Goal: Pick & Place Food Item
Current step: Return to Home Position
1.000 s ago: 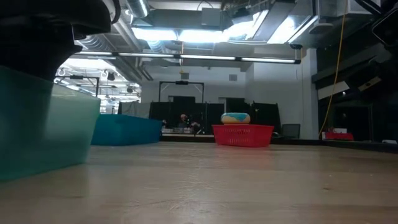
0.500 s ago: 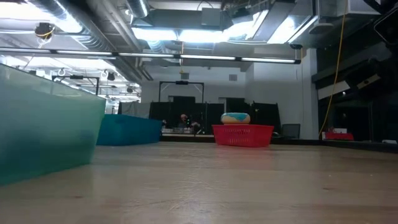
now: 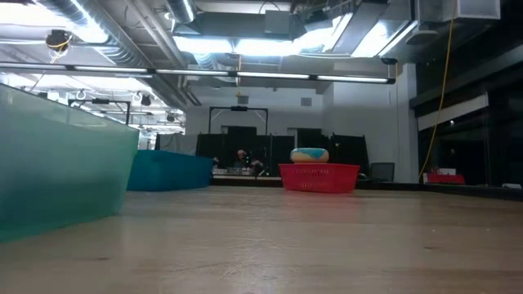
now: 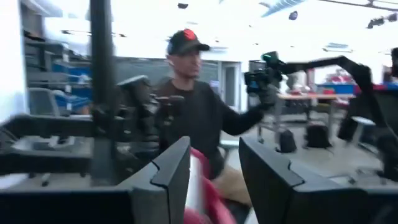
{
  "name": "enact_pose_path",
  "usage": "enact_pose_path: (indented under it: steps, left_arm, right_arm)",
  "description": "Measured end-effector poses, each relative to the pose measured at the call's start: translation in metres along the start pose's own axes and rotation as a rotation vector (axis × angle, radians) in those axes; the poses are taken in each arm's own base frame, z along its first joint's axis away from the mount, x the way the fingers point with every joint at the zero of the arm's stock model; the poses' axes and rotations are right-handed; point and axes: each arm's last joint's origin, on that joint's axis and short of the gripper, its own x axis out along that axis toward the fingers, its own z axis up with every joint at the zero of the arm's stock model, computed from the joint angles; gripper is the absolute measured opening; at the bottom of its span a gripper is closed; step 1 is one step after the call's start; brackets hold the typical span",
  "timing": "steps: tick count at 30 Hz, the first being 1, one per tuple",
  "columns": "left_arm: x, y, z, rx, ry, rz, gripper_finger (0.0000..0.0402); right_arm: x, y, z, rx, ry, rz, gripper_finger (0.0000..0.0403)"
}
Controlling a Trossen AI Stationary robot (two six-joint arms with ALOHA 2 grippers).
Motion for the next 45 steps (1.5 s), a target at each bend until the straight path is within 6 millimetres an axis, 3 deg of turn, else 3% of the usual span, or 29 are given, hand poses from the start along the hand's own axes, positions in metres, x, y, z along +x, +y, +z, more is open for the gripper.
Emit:
enact_pose_path:
  steps: [3,7,14,21,26,34,39,42,45]
  left_arm:
    - [-0.013,-0.014,0.016,0.089,-0.101,-0.155,0.0267]
    - [-0.038,-0.026,0.027,0.214,-0.212,-0.191,0.0267]
    - [-0.074,-0.037,0.023,0.307,-0.224,-0.146,0.0267]
    - [-0.109,-0.047,0.014,0.415,-0.232,-0.175,0.0267]
    - [-0.110,-0.061,-0.004,0.430,-0.252,-0.372,0.0267]
    - [-0.114,-0.067,0.006,0.352,-0.371,-0.545,0.0267]
    - [-0.115,-0.068,0.006,0.499,-0.424,-0.551,0.0267]
    - [-0.112,-0.065,0.005,0.384,-0.359,-0.503,0.0267]
    - [-0.116,-0.056,0.007,0.401,-0.277,-0.375,0.0267]
  right_arm:
    - [0.006,0.005,0.016,-0.024,-0.018,0.045,0.0142]
    - [0.011,0.011,0.036,-0.057,0.007,0.072,0.0142]
    - [0.014,0.015,0.055,-0.017,0.065,0.025,0.0142]
    - [0.022,0.014,0.077,-0.114,0.074,0.000,0.0142]
    - [0.027,0.008,0.077,-0.095,0.098,-0.057,0.0142]
    - [0.029,0.008,0.077,-0.062,0.092,-0.011,0.0142]
    - [0.031,0.008,0.075,-0.047,0.105,0.032,0.0142]
    - [0.031,0.008,0.075,-0.006,0.108,0.043,0.0142]
    - [0.030,0.010,0.078,0.029,0.114,0.068,0.0142]
